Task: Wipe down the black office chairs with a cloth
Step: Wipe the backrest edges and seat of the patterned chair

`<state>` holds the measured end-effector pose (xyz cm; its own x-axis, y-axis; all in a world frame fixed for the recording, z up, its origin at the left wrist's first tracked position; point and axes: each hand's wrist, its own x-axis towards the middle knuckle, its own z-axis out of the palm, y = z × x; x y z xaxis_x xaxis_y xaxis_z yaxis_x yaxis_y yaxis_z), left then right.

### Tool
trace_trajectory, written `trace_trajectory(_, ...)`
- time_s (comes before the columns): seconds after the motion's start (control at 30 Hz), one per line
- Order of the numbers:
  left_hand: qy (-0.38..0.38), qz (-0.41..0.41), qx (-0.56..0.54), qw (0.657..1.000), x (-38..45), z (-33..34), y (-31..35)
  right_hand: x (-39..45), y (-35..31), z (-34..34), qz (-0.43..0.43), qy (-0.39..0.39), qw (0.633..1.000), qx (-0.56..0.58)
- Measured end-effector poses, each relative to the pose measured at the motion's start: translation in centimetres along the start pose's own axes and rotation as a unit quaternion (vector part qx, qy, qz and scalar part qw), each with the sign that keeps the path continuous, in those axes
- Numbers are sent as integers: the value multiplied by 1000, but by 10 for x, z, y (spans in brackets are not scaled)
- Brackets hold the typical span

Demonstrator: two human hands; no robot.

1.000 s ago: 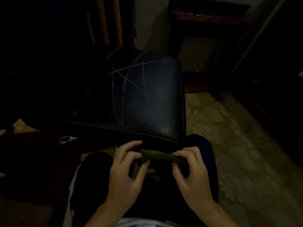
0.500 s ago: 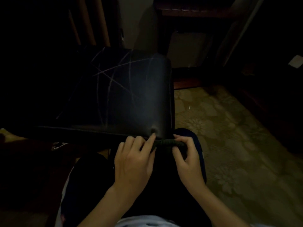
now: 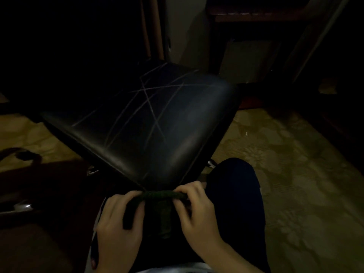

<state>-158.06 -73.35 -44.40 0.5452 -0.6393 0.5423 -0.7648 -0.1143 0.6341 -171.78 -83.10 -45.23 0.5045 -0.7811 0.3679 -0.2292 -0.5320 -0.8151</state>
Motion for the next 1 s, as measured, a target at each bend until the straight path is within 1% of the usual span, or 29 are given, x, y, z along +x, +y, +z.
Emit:
trace_trajectory(0.07,2,-62,-25,998,-4,-14,-5,0,-9,18,-23,-24,999,-25)
trace_trajectory(0.13,23,-103,-32,994,-5,-28,-11,0,-19,35,-48,-46,997,-43)
trace_trajectory(0.2,49,-156,-40,986,-5,-37,-16,2,-31,50,-63,-82,994,-34)
trace_trajectory(0.27,79,-192,-24,978,-3,-40,-19,8,-41,61,-65,-110,992,-12)
trace_trajectory(0.33,107,-177,29,978,3,-39,-22,19,-44,63,-73,-87,993,-26)
trace_trajectory(0.4,118,-165,97,974,11,-36,-30,36,-39,61,-90,-43,992,-78)
trace_trajectory(0.5,165,-202,136,956,22,-34,-44,56,-36,62,-140,-17,973,-182)
trace_trajectory(0.57,190,-211,153,947,27,-33,-49,63,-41,73,-172,-20,960,-218)
trace_trajectory(0.7,216,-228,116,942,38,-34,-66,69,-52,98,-192,-25,951,-241)
trace_trajectory(0.8,235,-198,160,938,46,-40,-77,78,-62,109,-183,0,953,-241)
trace_trajectory(0.87,236,-204,168,935,49,-45,-82,81,-73,118,-208,20,955,-212)
trace_trajectory(0.9,232,-216,154,936,52,-48,-84,80,-78,123,-239,17,951,-194)
trace_trajectory(0.93,221,-230,140,937,55,-51,-87,79,-82,129,-270,-4,944,-189)
trace_trajectory(0.97,207,-236,134,940,58,-53,-89,78,-85,136,-288,-33,935,-205)
trace_trajectory(1.0,192,-233,132,944,61,-55,-92,79,-86,143,-289,-59,927,-231)
